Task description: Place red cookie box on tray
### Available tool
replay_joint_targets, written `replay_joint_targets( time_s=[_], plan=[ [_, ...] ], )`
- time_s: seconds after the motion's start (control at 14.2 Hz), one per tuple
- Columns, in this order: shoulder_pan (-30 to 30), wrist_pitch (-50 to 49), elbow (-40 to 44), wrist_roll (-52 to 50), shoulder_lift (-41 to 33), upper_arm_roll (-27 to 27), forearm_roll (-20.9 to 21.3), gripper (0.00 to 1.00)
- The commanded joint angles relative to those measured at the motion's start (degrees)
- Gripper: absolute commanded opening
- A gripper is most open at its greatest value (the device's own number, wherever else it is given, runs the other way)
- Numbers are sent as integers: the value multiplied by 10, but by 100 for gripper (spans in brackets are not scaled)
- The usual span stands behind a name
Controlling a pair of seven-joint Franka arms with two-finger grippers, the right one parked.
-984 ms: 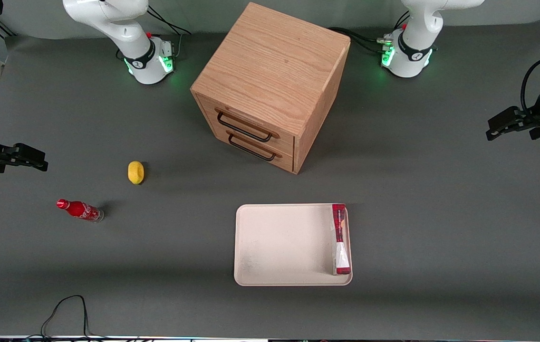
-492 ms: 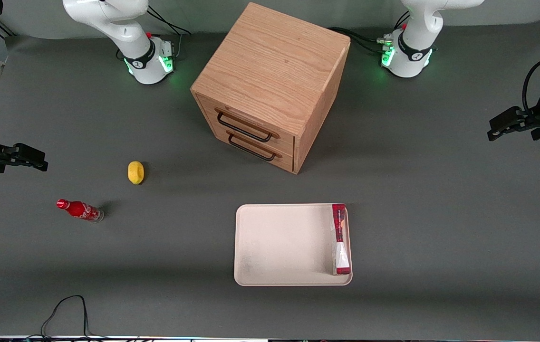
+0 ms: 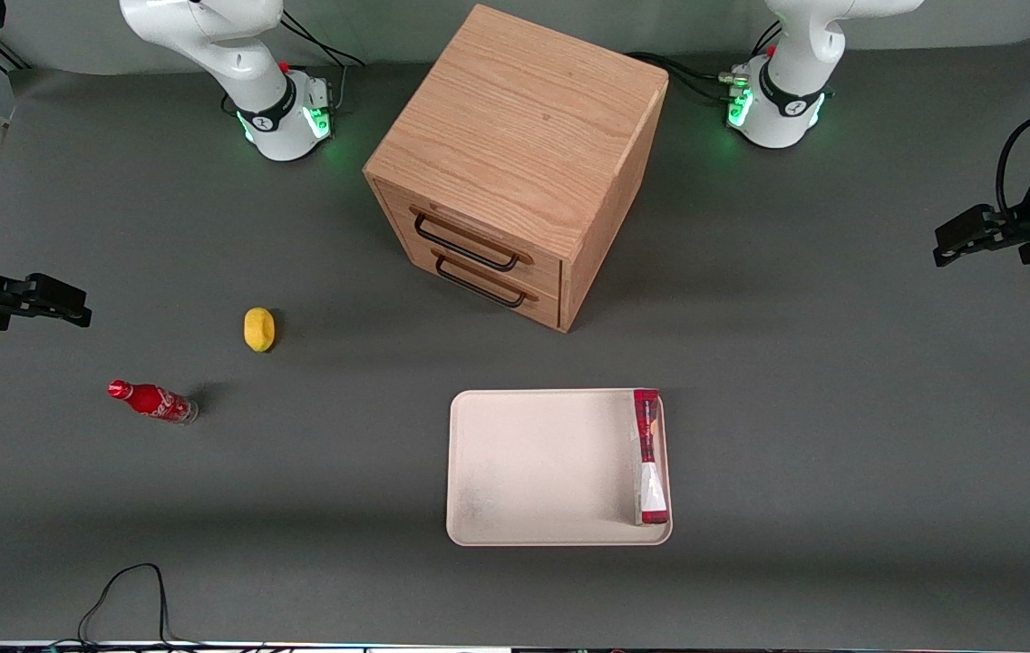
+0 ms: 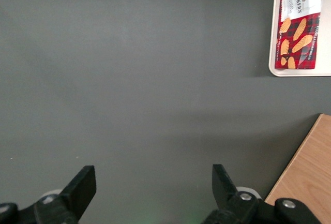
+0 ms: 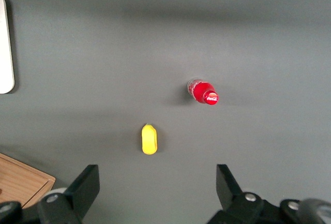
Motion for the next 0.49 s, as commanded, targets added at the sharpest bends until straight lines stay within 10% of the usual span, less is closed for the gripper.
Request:
replay_joint_targets(
  time_s=[0.0,0.42],
  plan=[
    [-2,-14,17,-2,6,-2,6,100],
    [1,-4,17,-2,6,-2,-15,100]
  ],
)
